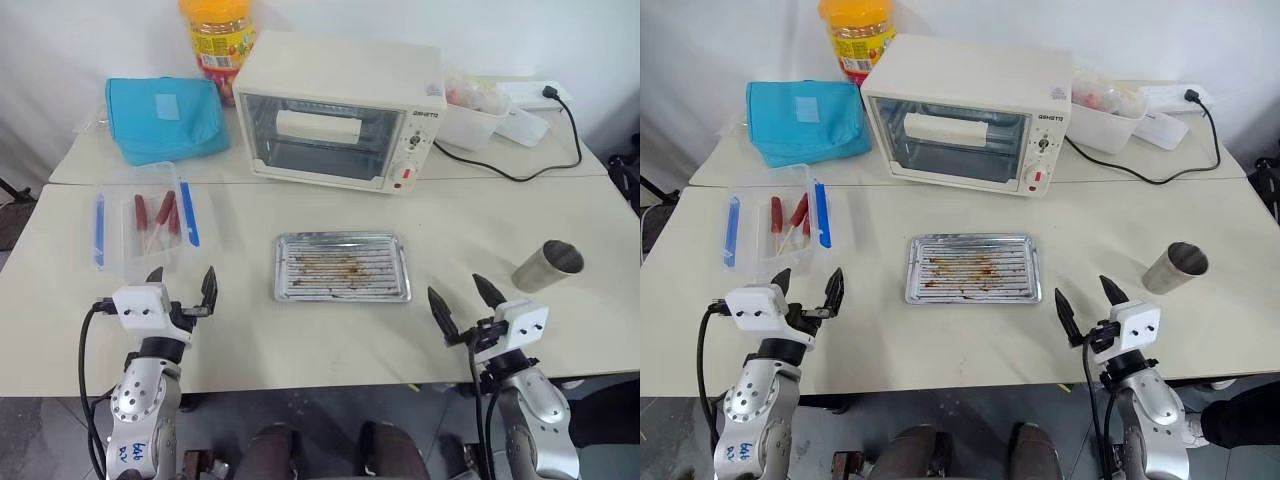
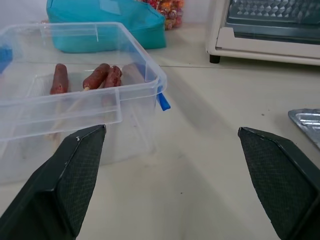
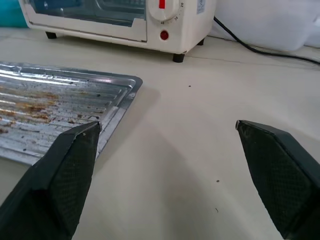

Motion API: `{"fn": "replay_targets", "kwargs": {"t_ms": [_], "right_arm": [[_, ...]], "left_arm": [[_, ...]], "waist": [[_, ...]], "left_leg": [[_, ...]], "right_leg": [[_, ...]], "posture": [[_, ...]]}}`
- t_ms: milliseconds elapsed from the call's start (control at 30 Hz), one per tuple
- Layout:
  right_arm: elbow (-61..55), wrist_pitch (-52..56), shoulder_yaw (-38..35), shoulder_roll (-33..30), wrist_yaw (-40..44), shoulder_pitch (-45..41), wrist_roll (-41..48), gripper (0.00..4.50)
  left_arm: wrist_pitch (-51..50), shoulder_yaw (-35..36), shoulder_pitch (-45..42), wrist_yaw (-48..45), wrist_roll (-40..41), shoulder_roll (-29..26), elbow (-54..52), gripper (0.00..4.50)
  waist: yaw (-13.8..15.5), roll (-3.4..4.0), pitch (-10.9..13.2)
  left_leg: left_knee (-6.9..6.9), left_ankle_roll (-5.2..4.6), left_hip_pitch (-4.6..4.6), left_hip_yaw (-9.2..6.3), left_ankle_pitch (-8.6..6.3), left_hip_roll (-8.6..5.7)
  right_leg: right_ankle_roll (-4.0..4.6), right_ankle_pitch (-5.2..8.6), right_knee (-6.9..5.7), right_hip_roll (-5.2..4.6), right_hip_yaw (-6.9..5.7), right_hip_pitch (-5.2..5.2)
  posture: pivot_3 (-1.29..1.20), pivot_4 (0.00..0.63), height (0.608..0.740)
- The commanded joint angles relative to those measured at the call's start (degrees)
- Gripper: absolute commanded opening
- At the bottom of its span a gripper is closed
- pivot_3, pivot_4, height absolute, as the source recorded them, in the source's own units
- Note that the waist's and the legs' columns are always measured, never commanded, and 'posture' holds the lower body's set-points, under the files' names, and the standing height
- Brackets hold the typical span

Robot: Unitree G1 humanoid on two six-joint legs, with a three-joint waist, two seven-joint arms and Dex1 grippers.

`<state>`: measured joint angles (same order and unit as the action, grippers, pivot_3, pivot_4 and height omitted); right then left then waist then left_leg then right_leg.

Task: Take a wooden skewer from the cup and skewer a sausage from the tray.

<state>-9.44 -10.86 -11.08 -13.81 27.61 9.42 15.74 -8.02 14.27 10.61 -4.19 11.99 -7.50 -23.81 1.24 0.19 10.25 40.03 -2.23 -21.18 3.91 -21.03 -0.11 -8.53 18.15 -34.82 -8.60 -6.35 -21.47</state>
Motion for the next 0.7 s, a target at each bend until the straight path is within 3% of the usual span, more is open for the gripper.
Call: {"fn": "replay_targets", "kwargs": {"t_ms": [33,700], "right_arm": [[-0.5,-2.2,0.0,-0.4,-0.2,0.4,-0.5,4.5],[0.7,-2.9,0.5,-0.4,0.8,0.3,0.5,4.5]], "left_arm": [[2.2,0.2,0.6,-1.5,0.9,-0.2,-1.0,4.49],[4.1,0.6,0.9,-3.5,3.1,0.4,0.9,4.49]], "waist": [[0.1,0.0,0.0],[0.0,0.0,0.0]], "left_leg": [[0.0,0.0,0.0,-0.01,0.0,0.0],[0.01,0.0,0.01,0.0,0.0,0.0]], "right_leg": [[0.0,0.0,-0.01,0.0,0.0,0.0],[0.0,0.0,-0.01,-0.01,0.02,0.01]], "posture": [[0.0,0.15,0.74],[0.0,0.15,0.74]]}}
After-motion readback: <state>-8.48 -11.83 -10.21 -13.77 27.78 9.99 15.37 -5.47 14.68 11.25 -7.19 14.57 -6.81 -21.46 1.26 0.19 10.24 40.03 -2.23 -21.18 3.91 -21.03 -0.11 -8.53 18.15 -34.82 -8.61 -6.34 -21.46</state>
